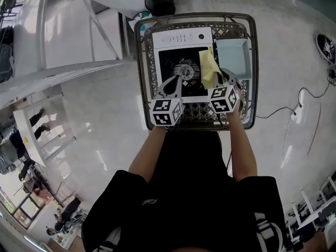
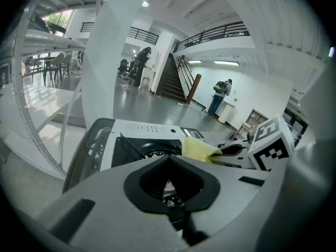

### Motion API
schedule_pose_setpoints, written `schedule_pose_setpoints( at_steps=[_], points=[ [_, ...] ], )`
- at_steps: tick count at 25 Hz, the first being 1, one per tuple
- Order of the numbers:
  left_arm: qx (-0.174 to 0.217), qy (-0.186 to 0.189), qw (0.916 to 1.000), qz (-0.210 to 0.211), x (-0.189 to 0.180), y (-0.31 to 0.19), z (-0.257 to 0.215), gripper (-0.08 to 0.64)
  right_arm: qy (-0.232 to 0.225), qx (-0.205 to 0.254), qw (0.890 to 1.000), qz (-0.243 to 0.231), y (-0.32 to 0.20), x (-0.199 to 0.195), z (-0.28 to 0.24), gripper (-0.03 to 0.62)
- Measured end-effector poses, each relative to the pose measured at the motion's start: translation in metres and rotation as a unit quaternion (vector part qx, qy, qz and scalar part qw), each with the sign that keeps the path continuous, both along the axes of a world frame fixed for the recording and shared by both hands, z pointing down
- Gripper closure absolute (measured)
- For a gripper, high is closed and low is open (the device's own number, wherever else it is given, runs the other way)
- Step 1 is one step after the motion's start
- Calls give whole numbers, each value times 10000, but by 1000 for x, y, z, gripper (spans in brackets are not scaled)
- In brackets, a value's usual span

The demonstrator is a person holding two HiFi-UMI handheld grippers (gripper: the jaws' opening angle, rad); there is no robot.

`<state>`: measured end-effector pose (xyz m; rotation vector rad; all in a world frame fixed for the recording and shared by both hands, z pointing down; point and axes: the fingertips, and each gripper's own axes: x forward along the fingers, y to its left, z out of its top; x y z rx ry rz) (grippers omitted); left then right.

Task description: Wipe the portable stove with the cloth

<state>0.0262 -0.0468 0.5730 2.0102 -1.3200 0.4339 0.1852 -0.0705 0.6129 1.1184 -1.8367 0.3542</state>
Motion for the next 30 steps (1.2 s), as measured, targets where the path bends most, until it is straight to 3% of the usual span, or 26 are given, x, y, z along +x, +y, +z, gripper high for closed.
schedule_pose_setpoints(
  at_steps=[7, 10, 14, 18, 23, 30],
  points=[
    [126, 121, 9986, -501, -58, -13, -9, 544, -239, 594, 9967, -490, -12, -53, -68, 572],
    [129, 153, 9963, -836, -86, -10, -9, 545, -843, 684, 9912, -759, -21, -97, -92, 572],
    [119, 244, 9896, -1410, -121, -6, -7, 545, -1744, 661, 9756, -1161, -40, -168, -118, 572],
    [163, 131, 9860, -1657, -146, -1, -3, 545, -2057, 453, 9655, -1533, -46, -227, -117, 572],
    [38, 214, 9804, -1958, -170, 3, 20, 545, -1808, -119, 9704, -1599, -37, -262, -61, 571],
    [-66, 242, 9784, -2054, -179, 12, 31, 545, -1014, -385, 9813, -1591, -33, -275, -8, 571]
  ],
)
